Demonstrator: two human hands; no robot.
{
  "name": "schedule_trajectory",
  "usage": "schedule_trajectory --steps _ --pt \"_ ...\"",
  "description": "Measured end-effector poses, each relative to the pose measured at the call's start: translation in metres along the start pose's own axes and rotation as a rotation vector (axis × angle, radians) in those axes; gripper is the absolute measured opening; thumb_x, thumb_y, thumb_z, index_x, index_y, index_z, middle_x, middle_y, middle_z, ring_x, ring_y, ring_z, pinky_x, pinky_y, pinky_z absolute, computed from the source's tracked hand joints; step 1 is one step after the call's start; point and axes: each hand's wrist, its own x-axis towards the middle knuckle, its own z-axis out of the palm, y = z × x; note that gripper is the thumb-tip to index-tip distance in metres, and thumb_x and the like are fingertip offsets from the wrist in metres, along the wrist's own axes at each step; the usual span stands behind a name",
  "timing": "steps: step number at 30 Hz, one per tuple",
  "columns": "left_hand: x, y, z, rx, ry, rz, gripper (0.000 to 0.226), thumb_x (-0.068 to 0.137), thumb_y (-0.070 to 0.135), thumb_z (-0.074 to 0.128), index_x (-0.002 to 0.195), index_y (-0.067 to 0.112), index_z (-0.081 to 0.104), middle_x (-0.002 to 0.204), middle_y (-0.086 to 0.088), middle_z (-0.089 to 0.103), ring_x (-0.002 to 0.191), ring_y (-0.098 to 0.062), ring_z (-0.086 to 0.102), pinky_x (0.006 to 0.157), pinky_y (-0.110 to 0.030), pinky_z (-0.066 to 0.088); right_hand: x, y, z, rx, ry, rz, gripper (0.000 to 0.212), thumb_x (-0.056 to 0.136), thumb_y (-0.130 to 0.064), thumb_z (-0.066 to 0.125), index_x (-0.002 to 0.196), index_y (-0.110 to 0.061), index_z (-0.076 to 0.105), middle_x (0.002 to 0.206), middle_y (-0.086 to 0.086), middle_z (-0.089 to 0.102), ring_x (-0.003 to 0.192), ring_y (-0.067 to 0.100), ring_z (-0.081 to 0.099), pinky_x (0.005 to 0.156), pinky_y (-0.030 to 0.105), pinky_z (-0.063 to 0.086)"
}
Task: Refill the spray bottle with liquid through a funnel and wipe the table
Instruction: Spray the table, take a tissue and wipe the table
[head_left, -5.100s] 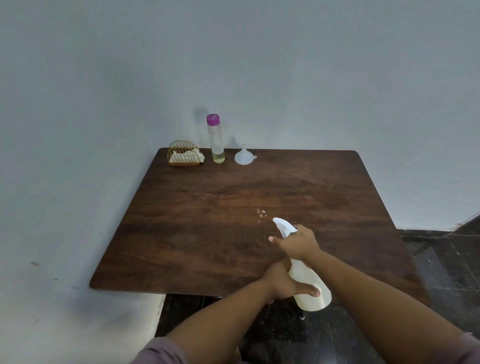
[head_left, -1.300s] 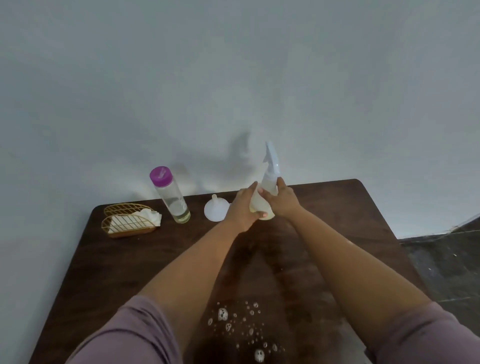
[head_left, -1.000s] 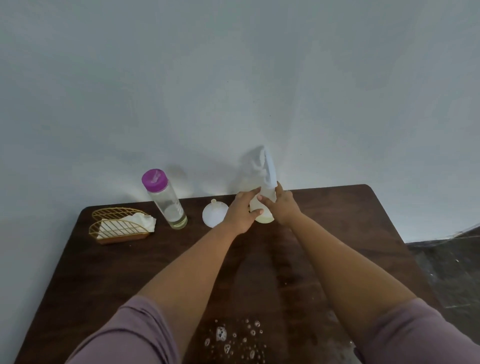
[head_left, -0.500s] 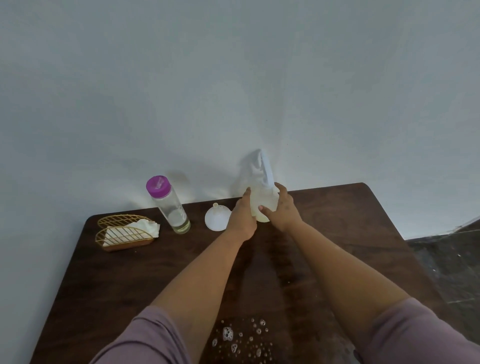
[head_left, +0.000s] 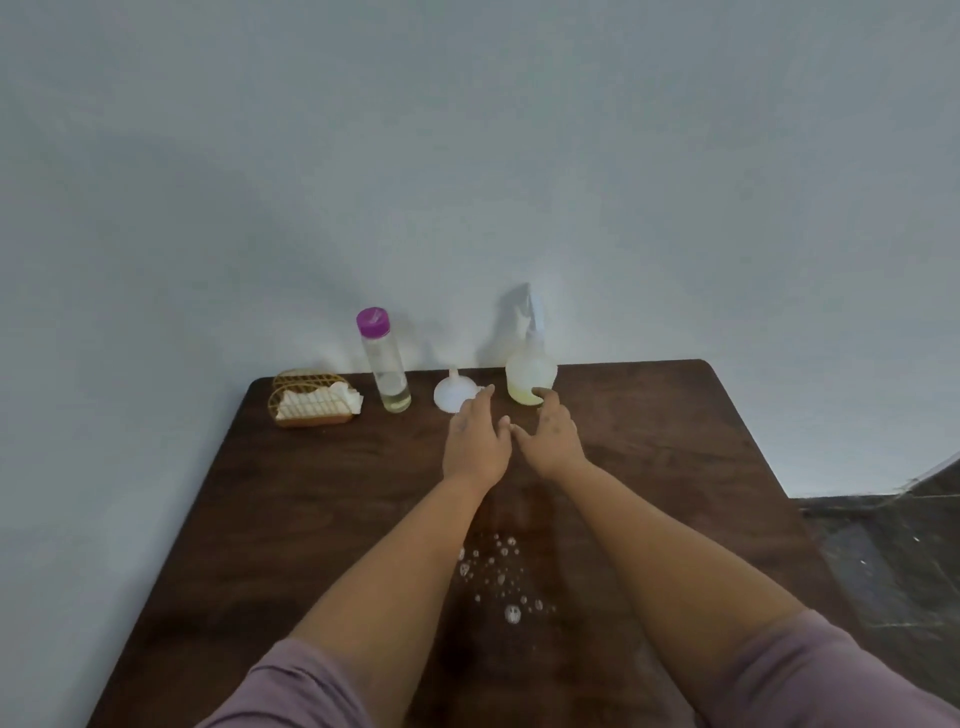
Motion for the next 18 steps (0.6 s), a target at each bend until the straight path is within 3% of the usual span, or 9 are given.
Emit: schedule_trajectory --steps 5,9,10,12,15,18 --pt "-0.077 -0.021 -0.028 0.035 0.111 -0.114 0.045 0.098 0.028 0.05 0.141 0.018 0.041 0.137 -0.002 0.049 0.129 -0.021 0.042 0.105 -0.037 0.04 -0.053 -0.01 0.019 -0.058 -0.076 -0.112 0.058 0.088 -0.032 0.063 0.138 -0.023 0.035 0.133 0.01 0.045 0.127 0.027 0.041 0.106 0.037 0.032" --pt "-0.116 -0.046 -0.058 0.039 0.176 -0.229 0.044 0.097 0.03 0.053 0.138 0.019 0.043 0.135 -0.001 0.051 0.127 -0.019 0.043 0.103 -0.034 0.039 -0.08 -0.023 0.044 -0.14 -0.145 -0.2 0.022 0.092 -0.022 0.055 0.115 -0.022 0.058 0.12 0.005 0.052 0.118 0.024 0.046 0.103 0.034 0.035" --pt "-0.122 -0.053 -0.067 0.041 0.192 -0.263 0.044 0.096 0.03 0.054 0.138 0.019 0.043 0.135 -0.001 0.05 0.128 -0.018 0.043 0.104 -0.033 0.04 -0.084 -0.026 0.051 -0.14 -0.16 -0.22 0.016 0.093 -0.017 0.052 0.103 -0.023 0.062 0.115 0.003 0.054 0.114 0.024 0.049 0.099 0.032 0.039" --pt "-0.13 -0.068 -0.083 0.032 0.215 -0.324 0.046 0.095 0.03 0.056 0.137 0.019 0.043 0.135 0.0 0.05 0.128 -0.018 0.042 0.105 -0.034 0.04 -0.09 -0.038 0.067 -0.135 -0.182 -0.268 0.022 0.092 -0.009 0.049 0.086 -0.025 0.062 0.106 0.001 0.057 0.103 0.019 0.054 0.087 0.025 0.041" --pt "-0.13 -0.094 -0.104 0.036 0.253 -0.393 0.046 0.094 0.031 0.058 0.137 0.021 0.044 0.135 0.001 0.05 0.128 -0.017 0.043 0.104 -0.034 0.042 -0.085 -0.059 0.089 -0.134 -0.219 -0.305 0.022 0.091 -0.006 0.05 0.084 -0.025 0.06 0.103 0.002 0.059 0.087 0.011 0.054 0.072 0.017 0.039" --pt "-0.117 -0.119 -0.124 0.025 0.282 -0.429 0.046 0.094 0.029 0.059 0.137 0.02 0.044 0.134 0.001 0.051 0.127 -0.016 0.044 0.101 -0.03 0.041 -0.065 -0.083 0.112 -0.108 -0.24 -0.302 0.02 0.09 -0.006 0.052 0.088 -0.024 0.06 0.101 0.001 0.059 0.086 0.01 0.054 0.063 0.015 0.037"
